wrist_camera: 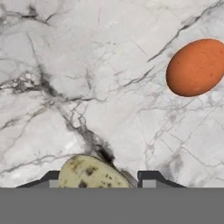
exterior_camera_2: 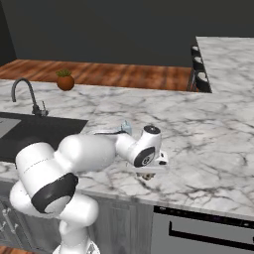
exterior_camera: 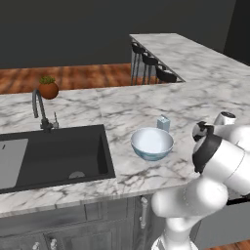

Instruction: Gather the eggs and milk located in the vicinity of the sink area and place them right next to the bowl.

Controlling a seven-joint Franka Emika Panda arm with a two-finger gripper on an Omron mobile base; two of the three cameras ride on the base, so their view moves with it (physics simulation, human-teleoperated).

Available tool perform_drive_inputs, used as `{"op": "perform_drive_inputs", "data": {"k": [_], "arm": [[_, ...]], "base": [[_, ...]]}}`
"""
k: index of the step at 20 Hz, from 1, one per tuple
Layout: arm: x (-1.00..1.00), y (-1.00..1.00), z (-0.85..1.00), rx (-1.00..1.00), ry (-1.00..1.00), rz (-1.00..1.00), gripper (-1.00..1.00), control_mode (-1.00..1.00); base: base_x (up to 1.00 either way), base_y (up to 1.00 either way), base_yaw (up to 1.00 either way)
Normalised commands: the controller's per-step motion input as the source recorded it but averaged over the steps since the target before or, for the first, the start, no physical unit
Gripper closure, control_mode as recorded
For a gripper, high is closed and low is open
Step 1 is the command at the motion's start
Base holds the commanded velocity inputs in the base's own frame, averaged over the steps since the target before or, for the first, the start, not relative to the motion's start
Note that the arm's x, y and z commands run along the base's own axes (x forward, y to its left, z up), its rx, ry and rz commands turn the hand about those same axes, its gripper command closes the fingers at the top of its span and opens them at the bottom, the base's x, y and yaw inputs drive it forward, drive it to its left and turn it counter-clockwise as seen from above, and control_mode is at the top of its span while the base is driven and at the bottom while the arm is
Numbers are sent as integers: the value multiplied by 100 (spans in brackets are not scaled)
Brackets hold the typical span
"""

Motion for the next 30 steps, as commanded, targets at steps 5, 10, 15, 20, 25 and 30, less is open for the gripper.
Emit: {"op": "perform_drive_inputs", "data": {"k": [5,10,15,20,25,30], "arm": [[-7,53,14,-3,-3,0,100,-100],[-6,52,0,-7,-5,0,100,-100],[0,24,0,-3,-12,0,100,-100],[0,11,0,0,-15,0,100,-100],[6,9,0,0,-7,0,100,-100],[0,11,2,0,0,1,100,-100]], "base": [[0,0,0],[0,0,0],[0,0,0],[0,0,0],[0,0,0],[0,0,0]]}}
